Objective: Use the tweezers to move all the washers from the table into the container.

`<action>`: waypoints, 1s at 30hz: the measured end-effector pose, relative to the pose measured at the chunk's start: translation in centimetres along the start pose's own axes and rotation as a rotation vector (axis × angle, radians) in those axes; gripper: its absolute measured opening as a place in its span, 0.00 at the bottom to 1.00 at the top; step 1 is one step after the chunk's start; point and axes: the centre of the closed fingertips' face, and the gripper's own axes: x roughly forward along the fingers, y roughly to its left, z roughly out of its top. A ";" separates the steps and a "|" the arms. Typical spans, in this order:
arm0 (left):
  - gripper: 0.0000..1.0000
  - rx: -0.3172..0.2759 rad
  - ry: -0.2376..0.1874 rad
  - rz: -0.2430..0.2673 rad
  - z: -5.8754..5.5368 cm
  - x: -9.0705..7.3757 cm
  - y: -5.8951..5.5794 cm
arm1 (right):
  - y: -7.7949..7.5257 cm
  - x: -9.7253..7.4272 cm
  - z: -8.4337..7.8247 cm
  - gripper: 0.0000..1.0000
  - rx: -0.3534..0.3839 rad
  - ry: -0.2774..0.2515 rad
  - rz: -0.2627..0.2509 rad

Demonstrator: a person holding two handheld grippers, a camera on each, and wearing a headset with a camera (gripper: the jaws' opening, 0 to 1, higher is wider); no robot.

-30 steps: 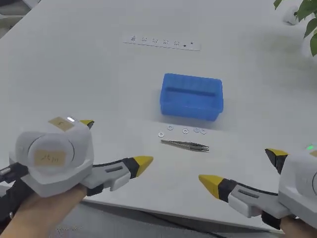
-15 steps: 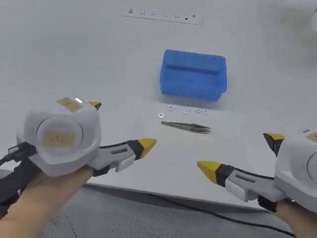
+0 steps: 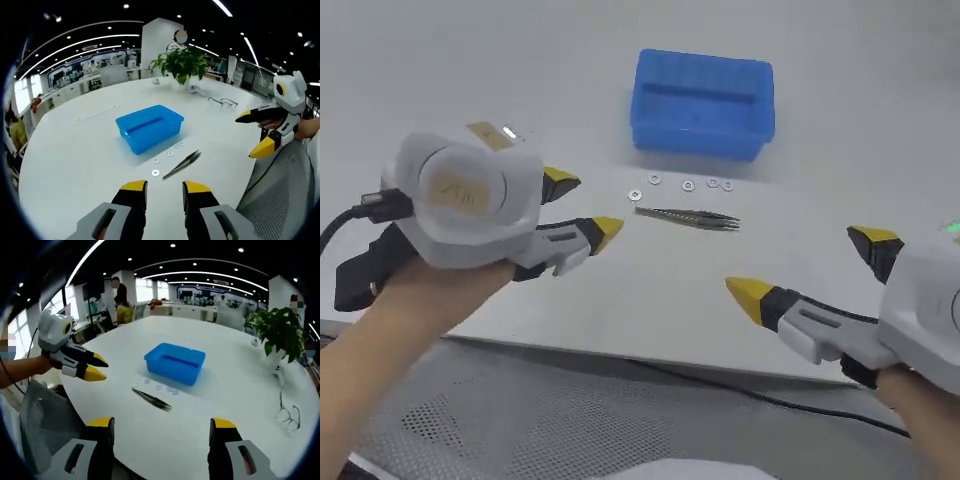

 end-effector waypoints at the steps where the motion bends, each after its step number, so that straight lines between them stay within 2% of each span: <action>1: 0.24 0.018 0.011 -0.009 -0.1 0.3 0.0 | 0.0 0.1 -0.2 0.76 0.003 0.005 0.001; 3: 0.23 0.040 0.044 -0.033 -0.4 1.3 -0.2 | -0.2 0.2 -0.4 0.76 0.013 0.022 0.003; 7: 0.10 0.043 0.066 -0.059 -0.7 3.1 -0.2 | -0.3 0.3 -0.6 0.74 0.034 0.028 0.004; 10: 0.12 0.060 0.089 -0.078 -1.1 4.1 -0.3 | -0.3 0.2 -0.8 0.73 0.047 0.036 0.004; 15: 0.10 0.123 0.115 -0.107 -1.4 5.9 -0.3 | -0.6 0.3 -1.1 0.72 0.080 0.045 0.005; 19: 0.05 0.151 0.116 -0.121 -1.5 6.8 -0.2 | -0.6 0.3 -1.2 0.72 0.081 0.053 0.002; 21: 0.03 0.155 0.136 -0.132 -1.8 7.3 -0.2 | -0.5 0.3 -1.2 0.71 0.074 0.054 0.000; 23: 0.02 0.168 0.156 -0.154 -2.2 7.6 -0.3 | -0.5 0.3 -1.2 0.71 0.069 0.054 0.001; 25: 0.04 0.188 0.152 -0.158 -2.2 8.0 -0.4 | -0.5 0.4 -1.4 0.71 0.064 0.061 0.002; 27: 0.03 0.219 0.171 -0.176 -2.5 8.3 -0.6 | -0.5 0.3 -1.4 0.71 0.062 0.062 0.001; 30: 0.02 0.250 0.175 -0.189 -2.6 8.5 -0.8 | -0.6 0.3 -1.4 0.70 0.062 0.063 -0.001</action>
